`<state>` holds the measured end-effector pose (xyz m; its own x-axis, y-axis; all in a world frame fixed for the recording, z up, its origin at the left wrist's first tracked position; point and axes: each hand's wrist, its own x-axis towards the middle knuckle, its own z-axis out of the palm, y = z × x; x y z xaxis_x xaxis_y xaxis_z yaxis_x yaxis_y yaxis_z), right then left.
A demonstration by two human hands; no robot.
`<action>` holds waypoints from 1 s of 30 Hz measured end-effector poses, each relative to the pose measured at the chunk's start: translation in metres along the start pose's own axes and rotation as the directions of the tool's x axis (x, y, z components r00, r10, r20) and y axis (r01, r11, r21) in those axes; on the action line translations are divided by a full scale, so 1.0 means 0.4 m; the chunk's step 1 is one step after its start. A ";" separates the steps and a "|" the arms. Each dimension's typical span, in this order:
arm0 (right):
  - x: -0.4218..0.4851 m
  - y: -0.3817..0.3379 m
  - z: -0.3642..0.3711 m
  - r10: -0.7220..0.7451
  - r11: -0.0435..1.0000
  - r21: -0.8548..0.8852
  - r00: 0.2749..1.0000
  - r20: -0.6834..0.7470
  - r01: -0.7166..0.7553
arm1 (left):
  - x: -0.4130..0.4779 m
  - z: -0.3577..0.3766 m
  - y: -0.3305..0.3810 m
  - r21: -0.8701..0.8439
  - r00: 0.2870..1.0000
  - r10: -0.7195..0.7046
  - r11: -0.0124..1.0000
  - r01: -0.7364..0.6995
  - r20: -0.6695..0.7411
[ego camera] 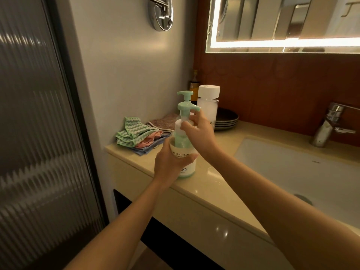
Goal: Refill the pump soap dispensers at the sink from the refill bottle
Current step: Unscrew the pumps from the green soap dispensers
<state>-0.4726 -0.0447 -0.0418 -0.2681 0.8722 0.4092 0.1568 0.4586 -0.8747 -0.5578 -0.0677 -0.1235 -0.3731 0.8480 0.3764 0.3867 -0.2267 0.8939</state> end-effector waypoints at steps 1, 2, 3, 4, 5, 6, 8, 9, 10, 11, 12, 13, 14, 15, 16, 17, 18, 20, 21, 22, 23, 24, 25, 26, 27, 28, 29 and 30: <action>0.001 0.002 0.001 0.019 1.000 0.020 1.000 0.009 -0.019 | 0.000 0.000 0.001 -0.003 1.000 -0.001 1.000 0.001 0.001; 0.004 0.006 0.003 0.029 1.000 -0.002 1.000 0.002 -0.029 | 0.000 0.000 0.001 -0.003 1.000 -0.002 1.000 0.002 0.000; 0.007 0.011 0.007 0.031 0.998 -0.059 0.999 -0.019 -0.032 | 0.001 0.000 0.001 -0.002 1.000 -0.004 1.000 0.004 -0.001; 0.009 0.014 0.010 0.025 0.992 -0.125 0.999 -0.049 -0.031 | 0.001 0.000 0.002 0.001 1.000 -0.008 1.000 0.008 -0.001; 0.011 0.016 0.012 0.013 0.984 -0.176 0.997 -0.081 -0.027 | 0.001 -0.001 0.002 0.005 1.000 -0.013 1.000 0.013 0.001; 0.013 0.016 0.013 -0.002 0.979 -0.203 0.994 -0.108 -0.020 | 0.001 -0.001 0.002 0.009 1.000 -0.015 1.000 0.015 0.002; 0.015 0.017 0.011 -0.004 0.982 -0.189 0.994 -0.105 -0.016 | 0.002 -0.002 0.002 0.013 1.000 -0.014 1.000 0.014 0.000; 0.015 0.018 0.009 0.002 0.988 -0.153 0.997 -0.077 -0.014 | 0.002 -0.002 0.001 0.009 1.000 -0.013 1.000 0.013 -0.003; 0.012 0.018 0.007 0.008 0.994 -0.108 0.999 -0.036 -0.012 | 0.002 -0.001 0.003 0.004 1.000 -0.013 1.000 0.013 -0.004; 0.008 0.019 0.006 0.011 0.998 -0.065 1.000 0.004 -0.011 | 0.003 -0.001 0.003 0.003 1.000 -0.012 1.000 0.012 -0.006; 0.003 0.022 0.004 0.011 0.999 -0.039 1.000 0.029 -0.009 | 0.003 0.000 0.003 0.006 1.000 -0.009 1.000 0.009 -0.010; -0.002 0.025 0.004 0.004 0.999 -0.035 0.999 0.035 -0.003 | 0.003 0.001 0.003 0.013 1.000 -0.005 1.000 0.005 -0.014; -0.004 0.029 0.005 -0.009 0.998 -0.058 1.000 0.020 0.010 | 0.003 0.000 0.003 0.019 1.000 -0.002 1.000 0.002 -0.018; -0.003 0.032 0.005 -0.027 0.994 -0.108 1.000 -0.010 0.025 | 0.002 0.000 0.003 0.023 1.000 -0.006 1.000 0.006 -0.020; 0.000 0.034 0.005 -0.047 0.985 -0.166 0.998 -0.048 0.038 | 0.002 0.000 0.003 0.025 1.000 -0.012 1.000 0.012 -0.021; 0.004 0.036 0.006 -0.064 0.976 -0.213 0.995 -0.079 0.046 | 0.002 0.000 0.001 0.025 1.000 -0.018 1.000 0.018 -0.021; 0.008 0.036 0.006 -0.072 0.970 -0.238 0.993 -0.097 0.047 | 0.002 0.000 -0.001 0.026 1.000 -0.020 0.999 0.021 -0.023; 0.015 0.033 0.005 -0.060 0.972 -0.233 0.994 -0.089 0.037 | 0.002 0.001 -0.004 0.029 0.999 -0.021 0.999 0.022 -0.029; 0.015 0.030 0.004 -0.050 0.976 -0.214 0.996 -0.070 0.033 | 0.001 0.002 -0.004 0.030 0.999 -0.022 0.999 0.022 -0.031; 0.013 0.027 0.003 -0.037 0.982 -0.187 0.998 -0.043 0.028 | 0.001 0.002 -0.004 0.032 0.999 -0.021 0.999 0.022 -0.033; 0.010 0.025 0.002 -0.024 0.988 -0.152 1.000 -0.010 0.022 | 0.000 0.003 -0.002 0.034 0.999 -0.018 0.999 0.020 -0.037; 0.007 0.025 0.002 -0.009 0.993 -0.114 1.000 0.023 0.011 | 0.000 0.004 -0.001 0.039 0.999 -0.015 0.999 0.016 -0.039; 0.004 0.024 0.003 0.007 0.997 -0.078 0.999 0.049 -0.003 | 0.000 0.004 0.000 0.046 0.999 -0.010 0.999 0.012 -0.042; 0.004 0.024 0.004 0.023 0.998 -0.052 0.998 0.063 -0.019 | 0.000 0.003 0.000 0.053 0.999 -0.007 0.999 0.010 -0.043; 0.005 0.024 0.006 0.032 0.999 -0.046 0.998 0.060 -0.030 | 0.001 0.003 -0.001 0.056 0.999 -0.010 0.998 0.012 -0.042; 0.008 0.024 0.008 0.032 0.997 -0.068 0.999 0.040 -0.029 | 0.001 0.003 -0.001 0.052 0.999 -0.015 0.998 0.017 -0.040; 0.010 0.024 0.009 0.024 0.993 -0.113 1.000 0.008 -0.023 | 0.002 0.003 -0.002 0.047 0.999 -0.023 0.999 0.025 -0.035; 0.014 0.023 0.009 0.009 0.986 -0.164 1.000 -0.030 -0.014 | 0.001 0.002 -0.002 0.044 0.999 -0.031 0.998 0.032 -0.027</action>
<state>-0.4762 -0.0363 -0.0487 -0.2383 0.8810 0.4087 0.3146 0.4682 -0.8257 -0.5576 -0.0668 -0.1240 -0.4075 0.8414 0.3548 0.4114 -0.1777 0.8940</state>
